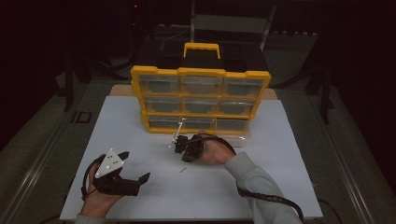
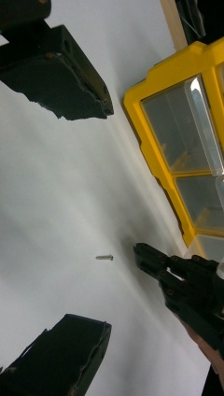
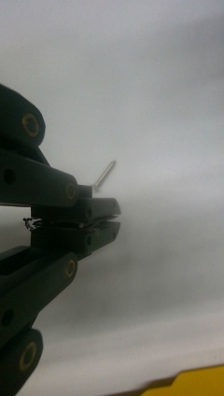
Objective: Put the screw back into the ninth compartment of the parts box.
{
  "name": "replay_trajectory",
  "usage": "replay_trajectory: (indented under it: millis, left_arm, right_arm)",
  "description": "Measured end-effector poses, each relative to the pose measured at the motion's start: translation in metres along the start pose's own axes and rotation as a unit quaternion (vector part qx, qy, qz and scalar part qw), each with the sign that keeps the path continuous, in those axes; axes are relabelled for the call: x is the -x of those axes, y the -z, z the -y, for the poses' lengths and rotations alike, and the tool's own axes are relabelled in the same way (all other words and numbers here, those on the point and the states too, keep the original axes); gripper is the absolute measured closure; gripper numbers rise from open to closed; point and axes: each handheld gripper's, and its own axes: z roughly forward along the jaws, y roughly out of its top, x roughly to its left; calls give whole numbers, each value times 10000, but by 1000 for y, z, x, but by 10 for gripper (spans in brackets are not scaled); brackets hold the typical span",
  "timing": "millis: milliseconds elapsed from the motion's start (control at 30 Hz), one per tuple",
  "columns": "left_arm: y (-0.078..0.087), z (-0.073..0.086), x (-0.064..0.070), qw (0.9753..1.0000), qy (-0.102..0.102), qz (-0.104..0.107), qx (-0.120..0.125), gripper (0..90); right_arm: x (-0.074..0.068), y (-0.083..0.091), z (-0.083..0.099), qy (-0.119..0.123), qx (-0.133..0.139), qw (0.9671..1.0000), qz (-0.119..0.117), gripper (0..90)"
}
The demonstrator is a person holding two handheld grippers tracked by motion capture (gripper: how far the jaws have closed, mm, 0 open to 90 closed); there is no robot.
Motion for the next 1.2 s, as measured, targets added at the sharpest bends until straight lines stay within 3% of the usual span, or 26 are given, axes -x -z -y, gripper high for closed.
replay_trajectory:
  millis: [1200]
  left_arm:
    - [0, 0, 0, 10000, -4, -5, -7, 9]
  right_arm:
    - [21, 44, 8, -193, 171, 9995, 199, 877]
